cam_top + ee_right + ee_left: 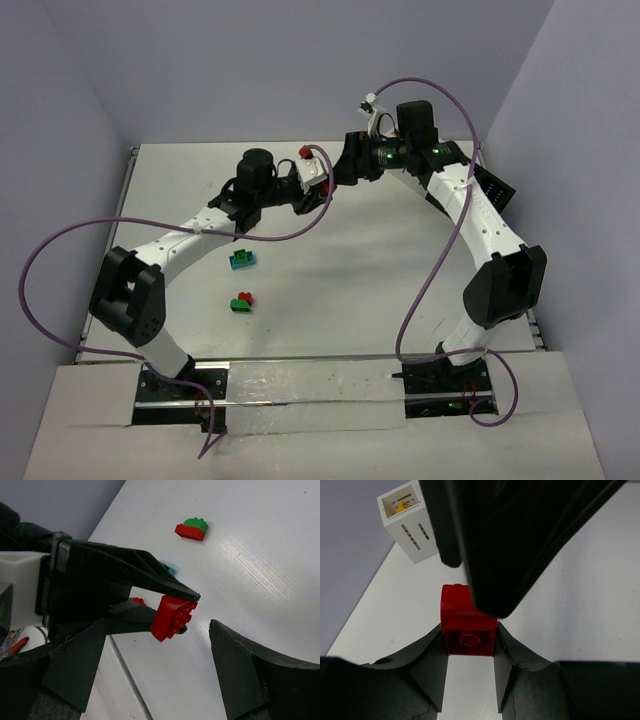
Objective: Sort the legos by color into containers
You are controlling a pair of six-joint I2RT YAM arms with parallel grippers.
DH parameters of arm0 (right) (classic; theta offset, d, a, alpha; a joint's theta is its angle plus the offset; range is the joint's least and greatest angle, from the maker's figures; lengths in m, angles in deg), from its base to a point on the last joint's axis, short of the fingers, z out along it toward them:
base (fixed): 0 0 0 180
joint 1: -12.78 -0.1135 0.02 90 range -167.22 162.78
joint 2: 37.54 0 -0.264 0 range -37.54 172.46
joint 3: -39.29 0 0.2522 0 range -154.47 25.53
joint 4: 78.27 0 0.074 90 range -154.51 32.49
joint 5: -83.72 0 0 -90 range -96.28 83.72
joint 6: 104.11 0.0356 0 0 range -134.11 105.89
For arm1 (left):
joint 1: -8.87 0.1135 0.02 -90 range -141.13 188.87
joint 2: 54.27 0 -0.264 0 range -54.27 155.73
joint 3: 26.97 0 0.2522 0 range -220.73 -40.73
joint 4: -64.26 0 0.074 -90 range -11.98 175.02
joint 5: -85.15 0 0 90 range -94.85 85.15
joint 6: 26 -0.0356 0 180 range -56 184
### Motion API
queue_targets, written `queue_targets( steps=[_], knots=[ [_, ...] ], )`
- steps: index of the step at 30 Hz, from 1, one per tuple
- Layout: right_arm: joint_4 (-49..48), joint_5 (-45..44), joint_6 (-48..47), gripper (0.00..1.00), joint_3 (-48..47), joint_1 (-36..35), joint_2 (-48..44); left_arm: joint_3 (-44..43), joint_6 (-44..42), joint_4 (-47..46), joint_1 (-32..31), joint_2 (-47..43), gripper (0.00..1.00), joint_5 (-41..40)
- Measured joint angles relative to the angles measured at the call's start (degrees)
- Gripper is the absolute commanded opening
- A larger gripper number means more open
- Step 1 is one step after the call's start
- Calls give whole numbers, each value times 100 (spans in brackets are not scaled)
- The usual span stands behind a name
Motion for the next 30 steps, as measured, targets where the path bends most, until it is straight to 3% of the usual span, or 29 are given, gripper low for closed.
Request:
queue_targets(
  steps=[9, 13, 15, 18, 19, 20, 21, 22, 23, 27, 30],
  knots=[
    [201, -783, -224, 73, -111, -411, 246, -2, -82, 2, -118, 0, 0, -171],
    [253, -968, -394, 57, -111, -537, 246, -2, -82, 2, -127, 0, 0, -211],
    [305, -1038, -461, 38, -110, -574, 246, -2, -80, 2, -129, 0, 0, -223],
    [330, -1179, -546, 23, -94, -592, 246, -4, -83, 11, -135, 0, 5, -258],
    [335, -1214, -522, 13, -92, -588, 246, -7, -84, 13, -148, 0, 18, -311],
    [348, -1237, -503, 0, -92, -588, 246, -7, -84, 25, -164, 0, 40, -355],
    [363, -1242, -505, 0, -92, -589, 246, -7, -83, 38, -174, 0, 43, -383],
    [377, -1253, -528, 0, -92, -589, 244, -16, -79, 50, -182, 2, 85, -404],
    [378, -1258, -545, 0, -92, -589, 244, -31, -78, 77, -186, 2, 99, -427],
    [563, -1290, -771, 0, -72, -457, 229, -185, 50, 171, -184, 8, 99, -484],
    [710, -1271, -963, 0, -70, 59, 174, -198, 146, 235, -152, -26, 99, -504]
  ],
)
